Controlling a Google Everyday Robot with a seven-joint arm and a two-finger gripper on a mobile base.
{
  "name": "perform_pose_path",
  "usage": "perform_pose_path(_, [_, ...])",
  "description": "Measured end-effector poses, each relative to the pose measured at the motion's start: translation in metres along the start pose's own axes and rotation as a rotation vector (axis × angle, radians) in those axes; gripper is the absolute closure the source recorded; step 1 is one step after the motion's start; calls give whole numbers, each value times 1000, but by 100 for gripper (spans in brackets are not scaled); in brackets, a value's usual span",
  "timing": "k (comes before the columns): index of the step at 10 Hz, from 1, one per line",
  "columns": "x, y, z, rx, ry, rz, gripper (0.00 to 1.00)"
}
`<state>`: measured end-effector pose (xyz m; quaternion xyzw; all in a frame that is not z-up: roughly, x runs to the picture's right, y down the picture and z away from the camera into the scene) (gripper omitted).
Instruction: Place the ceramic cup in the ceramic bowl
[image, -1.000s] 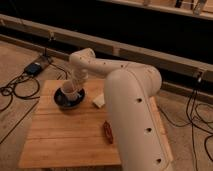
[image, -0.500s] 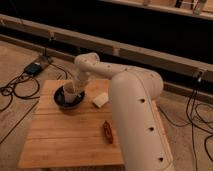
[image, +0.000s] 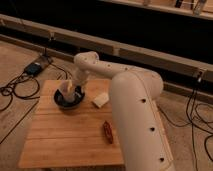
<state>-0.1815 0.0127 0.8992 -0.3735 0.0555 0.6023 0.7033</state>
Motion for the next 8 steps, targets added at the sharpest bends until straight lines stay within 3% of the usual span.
perform_pose_path(2, [-2,3,-12,7,-10,-16,20])
perform_pose_path(4, [-1,5,-31,-12,-39,-16,20])
perform_pose_path(7, [15,-11,-62,3,-70,11,20])
perform_pose_path(8, [16,-12,-62,4,-71,12,20])
